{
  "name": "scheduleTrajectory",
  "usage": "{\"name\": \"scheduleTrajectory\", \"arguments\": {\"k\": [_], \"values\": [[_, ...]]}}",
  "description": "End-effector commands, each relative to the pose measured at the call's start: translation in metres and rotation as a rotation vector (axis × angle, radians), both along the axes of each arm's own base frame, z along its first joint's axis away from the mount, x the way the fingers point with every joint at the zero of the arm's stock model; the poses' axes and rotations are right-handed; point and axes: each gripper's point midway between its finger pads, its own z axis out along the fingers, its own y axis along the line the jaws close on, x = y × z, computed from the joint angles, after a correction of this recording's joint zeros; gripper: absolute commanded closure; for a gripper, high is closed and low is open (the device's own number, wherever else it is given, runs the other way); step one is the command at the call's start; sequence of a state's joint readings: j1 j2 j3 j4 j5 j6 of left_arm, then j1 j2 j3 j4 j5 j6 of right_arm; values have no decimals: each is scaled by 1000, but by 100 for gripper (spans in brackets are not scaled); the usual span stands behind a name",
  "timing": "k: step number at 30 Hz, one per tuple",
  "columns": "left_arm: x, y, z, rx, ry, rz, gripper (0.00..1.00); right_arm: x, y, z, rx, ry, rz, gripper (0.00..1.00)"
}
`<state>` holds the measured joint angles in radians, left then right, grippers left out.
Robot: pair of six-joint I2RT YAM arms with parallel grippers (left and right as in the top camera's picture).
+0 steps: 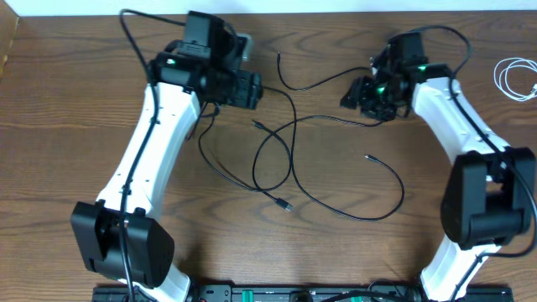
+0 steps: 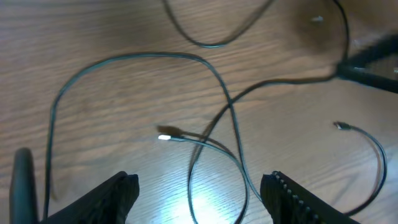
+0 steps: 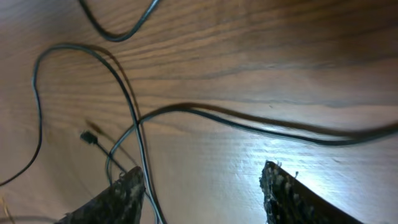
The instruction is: Untangle cables
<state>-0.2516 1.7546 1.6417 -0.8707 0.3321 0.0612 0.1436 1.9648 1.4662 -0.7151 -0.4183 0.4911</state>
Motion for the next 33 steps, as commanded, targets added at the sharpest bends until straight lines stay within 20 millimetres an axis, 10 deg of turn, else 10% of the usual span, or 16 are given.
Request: {"name": "scheduleTrajectory", "arguments": {"k": [1,10,19,33], "values": [[2,-1,-11,28,5,-43,33,-7,7,-31,-9,93,-85,44],[3,-2,-19,28,27,-34,35,-19,18,-70,-40,170,-170,47],[3,-2,-20,26,33,-28,35,-30,-15,-97,-196,191,-299,46],[0,-1,-22,26,53,-18,35,-30,-51,-100,-143,236,-347,46]]}}
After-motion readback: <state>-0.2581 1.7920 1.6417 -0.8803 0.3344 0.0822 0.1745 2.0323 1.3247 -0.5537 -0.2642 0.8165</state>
